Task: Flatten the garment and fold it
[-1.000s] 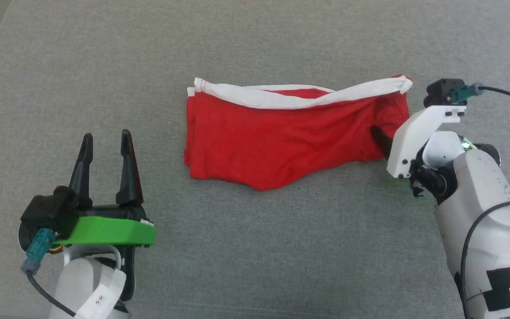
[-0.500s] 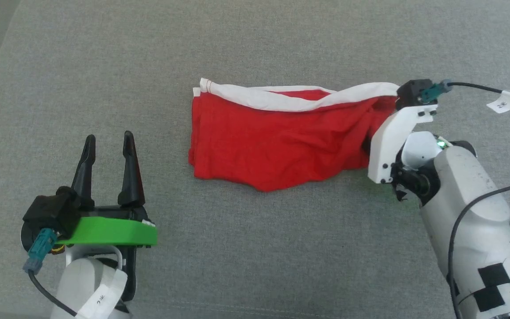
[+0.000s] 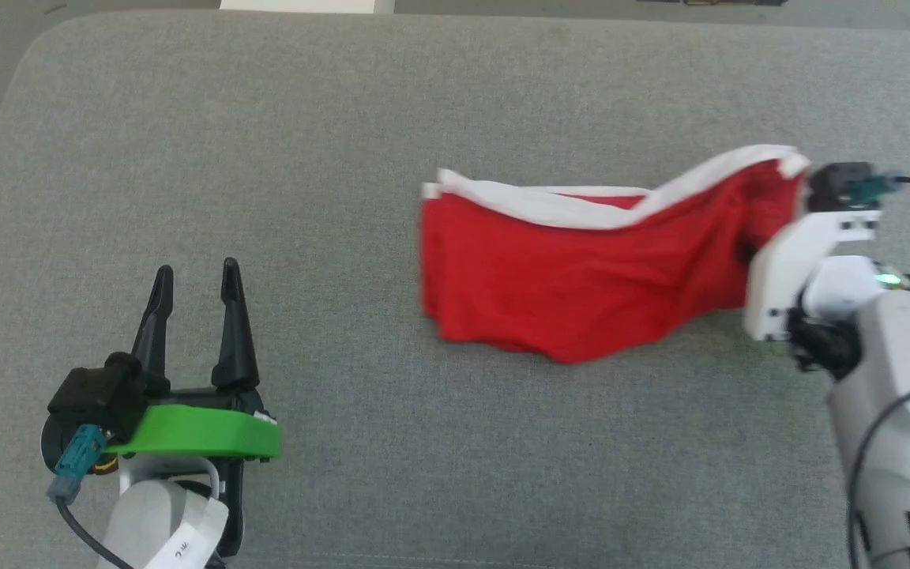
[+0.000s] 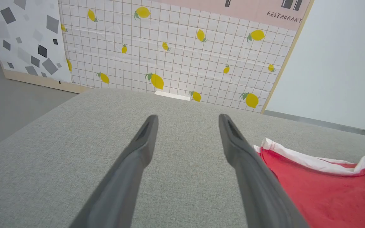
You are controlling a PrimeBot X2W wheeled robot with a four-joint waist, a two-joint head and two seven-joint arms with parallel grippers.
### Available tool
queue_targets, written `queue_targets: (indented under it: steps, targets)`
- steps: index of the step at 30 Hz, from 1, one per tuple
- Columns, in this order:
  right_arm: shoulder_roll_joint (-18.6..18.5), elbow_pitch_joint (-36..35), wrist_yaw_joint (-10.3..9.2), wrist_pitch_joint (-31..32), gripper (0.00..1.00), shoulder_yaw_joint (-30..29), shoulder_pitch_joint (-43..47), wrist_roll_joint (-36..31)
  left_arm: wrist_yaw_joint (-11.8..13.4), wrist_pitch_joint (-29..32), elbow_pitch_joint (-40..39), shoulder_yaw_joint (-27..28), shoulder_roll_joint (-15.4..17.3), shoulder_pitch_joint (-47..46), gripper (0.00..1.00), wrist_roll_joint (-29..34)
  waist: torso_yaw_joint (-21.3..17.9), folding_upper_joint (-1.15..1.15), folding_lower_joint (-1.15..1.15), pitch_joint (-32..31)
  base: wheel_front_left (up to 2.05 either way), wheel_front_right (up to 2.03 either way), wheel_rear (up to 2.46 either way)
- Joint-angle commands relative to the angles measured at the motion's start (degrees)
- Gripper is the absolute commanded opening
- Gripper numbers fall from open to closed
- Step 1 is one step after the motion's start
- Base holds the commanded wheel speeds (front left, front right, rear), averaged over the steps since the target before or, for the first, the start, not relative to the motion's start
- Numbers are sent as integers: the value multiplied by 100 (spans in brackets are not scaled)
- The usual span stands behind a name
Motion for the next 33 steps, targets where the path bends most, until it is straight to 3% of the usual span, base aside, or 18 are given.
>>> queue_targets:
  steps: [1,6,11,21,26,33]
  targets:
    - [-118,-128,-9,-17,0,-153,130,-203,8,-26,16,1,-16,86,100,4,-41,0,0,-61,0,0,0]
    - [-303,-701,-9,195,0,-740,413,-1061,-8,-26,39,-30,-16,109,100,38,-57,0,0,-116,0,0,0]
    - [-155,-1464,-9,515,0,-641,563,-1305,-25,-26,66,-24,-16,146,100,68,-65,0,0,-157,0,0,0]
    - [163,-3237,-9,1513,0,1035,924,-673,-47,-26,71,-34,-16,75,100,77,80,0,0,-105,0,0,0]
    - [240,-3041,-9,1672,0,1590,826,-573,-56,-26,68,-117,-16,-26,100,39,234,0,0,34,0,0,0]
    - [334,-2010,-9,1485,0,1799,501,-701,-50,-26,73,-268,-16,-205,100,-25,455,0,0,290,0,0,0]
